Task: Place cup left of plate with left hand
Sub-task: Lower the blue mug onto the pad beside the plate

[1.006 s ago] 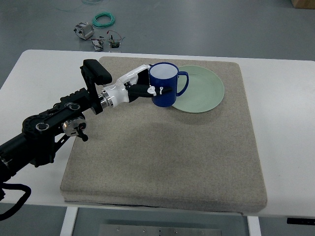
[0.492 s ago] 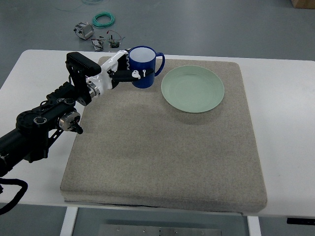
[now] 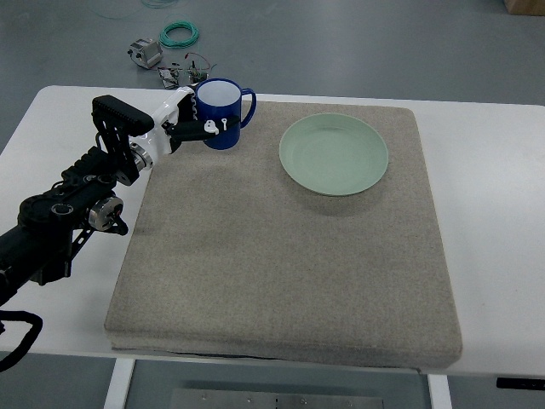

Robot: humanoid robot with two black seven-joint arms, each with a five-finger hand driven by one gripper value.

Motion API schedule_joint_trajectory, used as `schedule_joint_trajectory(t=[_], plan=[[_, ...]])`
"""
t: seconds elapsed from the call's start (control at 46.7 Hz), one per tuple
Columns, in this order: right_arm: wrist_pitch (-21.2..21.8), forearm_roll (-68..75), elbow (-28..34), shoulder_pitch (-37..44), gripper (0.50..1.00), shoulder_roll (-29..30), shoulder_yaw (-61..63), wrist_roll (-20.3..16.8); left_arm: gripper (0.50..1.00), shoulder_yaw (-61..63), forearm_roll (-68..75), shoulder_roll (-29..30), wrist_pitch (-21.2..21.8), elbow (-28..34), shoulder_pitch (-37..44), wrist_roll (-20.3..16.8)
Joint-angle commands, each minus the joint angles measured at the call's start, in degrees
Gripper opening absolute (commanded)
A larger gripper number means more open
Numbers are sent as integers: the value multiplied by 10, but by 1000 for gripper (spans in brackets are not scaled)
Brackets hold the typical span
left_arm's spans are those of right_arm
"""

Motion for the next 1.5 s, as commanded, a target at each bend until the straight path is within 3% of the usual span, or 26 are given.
schedule_joint_trajectory(t=[0.0,0.664,0.942,1.135,1.199,1.477], plan=[[0,0,0,0,934,0,0,0,500,2,0,-1,0,17,1,-8],[-1,0,0,0,934,0,0,0,512,5,-9,-6,2,30,15,-27],[-1,0,0,0,934,0,-1,0,690,5,-11,-8,4,29,26,-28],[0,0,0,0,934,0,0,0,731,6,-11,-9,9,30,35,-28],[0,0,0,0,934,0,0,0,773,6,-11,-10,13,30,35,-28],[-1,0,0,0,934,0,0,0,874,6,-14,-10,30,29,36,-28]])
